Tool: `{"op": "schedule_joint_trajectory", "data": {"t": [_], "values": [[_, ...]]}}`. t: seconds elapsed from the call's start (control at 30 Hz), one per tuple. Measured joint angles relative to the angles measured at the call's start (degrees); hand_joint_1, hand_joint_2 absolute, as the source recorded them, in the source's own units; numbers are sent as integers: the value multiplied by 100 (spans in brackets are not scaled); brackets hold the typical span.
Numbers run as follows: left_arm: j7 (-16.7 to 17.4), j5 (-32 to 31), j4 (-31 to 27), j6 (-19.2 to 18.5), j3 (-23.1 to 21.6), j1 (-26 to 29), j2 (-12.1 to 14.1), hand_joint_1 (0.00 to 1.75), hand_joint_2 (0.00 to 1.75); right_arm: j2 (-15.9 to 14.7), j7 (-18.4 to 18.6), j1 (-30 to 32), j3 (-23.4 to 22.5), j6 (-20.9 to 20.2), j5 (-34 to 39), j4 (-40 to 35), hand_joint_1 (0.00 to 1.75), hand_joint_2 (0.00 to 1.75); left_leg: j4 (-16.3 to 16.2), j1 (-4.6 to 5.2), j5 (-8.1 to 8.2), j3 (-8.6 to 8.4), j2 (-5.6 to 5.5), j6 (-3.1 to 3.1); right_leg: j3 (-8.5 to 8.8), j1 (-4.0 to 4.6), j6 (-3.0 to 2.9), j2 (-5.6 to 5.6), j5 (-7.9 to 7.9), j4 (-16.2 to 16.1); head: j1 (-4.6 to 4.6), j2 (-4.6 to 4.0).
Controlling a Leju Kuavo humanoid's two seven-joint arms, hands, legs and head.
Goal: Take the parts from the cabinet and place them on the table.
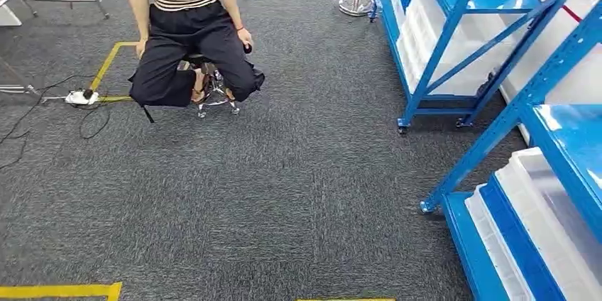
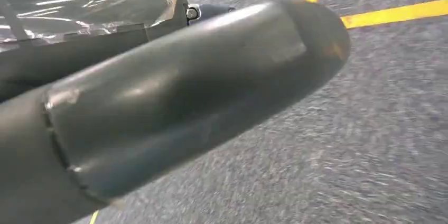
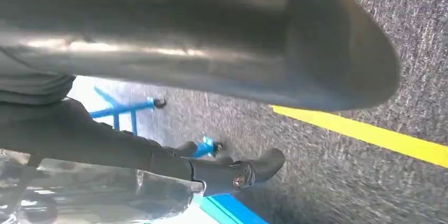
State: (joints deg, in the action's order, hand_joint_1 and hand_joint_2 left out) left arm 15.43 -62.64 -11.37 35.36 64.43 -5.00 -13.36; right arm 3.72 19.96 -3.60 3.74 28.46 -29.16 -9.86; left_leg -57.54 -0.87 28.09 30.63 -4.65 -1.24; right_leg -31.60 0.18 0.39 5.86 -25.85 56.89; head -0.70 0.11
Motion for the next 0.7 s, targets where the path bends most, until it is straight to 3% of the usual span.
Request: {"op": "schedule_joint_trajectory", "data": {"t": [0.1, 0.13, 0.17, 0.2, 0.27, 0.3, 0.33, 0.37, 0.4, 0.43, 0.47, 0.5, 0.63, 0.67, 0.7], "values": [[15, 0, 0, 4, 4, -17, 2, 0, 0, 7, 0, 28, 0, -2, -2, 0, 0, 0, -5, 68, -31, 13, 168, -68, -76, -74, 116, 153, 55, -42, -7, 0], [20, -4, 0, 4, 9, -16, -4, 0, 0, 0, 0, 38, 0, -2, -2, 2, 0, 0, 83, -2, -89, 1, 268, -132, -117, -68, 147, 191, 43, -4, 0, 0], [20, -11, 0, 7, 13, -22, -6, 0, 0, -9, 2, 45, 0, -2, -2, 2, 0, 0, 101, 19, -101, -13, 324, -163, -208, -53, 136, -101, -51, 154, 4, 0], [20, -26, 0, 9, 13, -21, -9, 0, 0, -4, 7, 33, 0, -7, 0, 2, 0, 0, 103, 22, -112, 0, 395, -202, -376, -51, 113, -299, -234, 488, 42, 0], [28, -37, 0, 9, 15, -5, -11, 0, 0, -2, 7, 11, 0, -13, -13, 4, 0, 0, 101, 53, -108, 22, 573, -203, -829, -76, 94, -476, -612, 1425, 44, 0], [28, -42, 0, 11, 15, -3, -9, 0, 0, 0, 7, 13, 0, -13, -17, 4, 0, 0, 100, 56, -107, 31, 653, -203, -980, -89, 115, -505, -710, 1757, 55, 0], [28, -44, 0, 11, 17, -3, -6, 0, 0, 0, 7, 27, 0, -20, -17, 4, 0, 0, 99, 58, -106, 33, 730, -201, -999, -107, 160, -526, -697, 1817, 48, 0], [28, -44, 0, 11, 20, -4, -7, 0, 0, -2, 7, 40, 0, -24, -17, 4, 0, 0, 99, 58, -103, 34, 793, -197, -878, -118, 207, -542, -607, 1615, 50, 0], [28, -44, 0, 11, 20, -4, -7, 0, 0, -4, 7, 45, 0, -26, -17, 4, 0, 0, 99, 57, -98, 27, 864, -189, -598, -131, 264, -585, -418, 1116, 57, 0], [28, -44, 0, 11, 22, -5, -15, 0, 0, -9, 7, 40, 0, -26, -20, 4, 0, 0, 97, 56, -89, 14, 927, -174, -259, -133, 303, -711, -229, 517, 50, 0], [28, -44, 0, 11, 26, -5, -18, 0, 0, -9, 7, 26, 0, -26, -24, 4, 0, 0, 94, 64, -78, -6, 983, -152, 28, -126, 302, -973, -124, 43, 59, 0], [28, -44, 0, 11, 28, -3, -17, 0, 0, -9, 7, 2, 0, -28, -28, 4, 0, 0, 80, 119, -46, -7, 1035, -104, 68, -84, 247, -1094, -118, -34, 50, 0], [13, -46, 0, 17, 35, -36, -31, 0, 0, -11, 7, 35, 0, -28, -26, 7, 0, 0, 103, 65, -15, -94, 1253, 54, 10, -48, 65, -811, -75, -87, 35, 0], [-7, -50, 0, 17, 35, -33, -26, 0, 0, -4, 7, 43, 0, -28, -20, 7, 0, 0, 9, 18, 66, -68, 1006, 97, 96, -103, 32, -735, -43, -113, 30, 0], [-28, -52, 0, 17, 35, -32, -26, 0, 0, -20, 5, 37, -4, -28, -15, 7, 0, 0, -253, 10, 272, 32, 720, 106, 88, -110, -5, -683, -27, -108, -13, 0]]}}
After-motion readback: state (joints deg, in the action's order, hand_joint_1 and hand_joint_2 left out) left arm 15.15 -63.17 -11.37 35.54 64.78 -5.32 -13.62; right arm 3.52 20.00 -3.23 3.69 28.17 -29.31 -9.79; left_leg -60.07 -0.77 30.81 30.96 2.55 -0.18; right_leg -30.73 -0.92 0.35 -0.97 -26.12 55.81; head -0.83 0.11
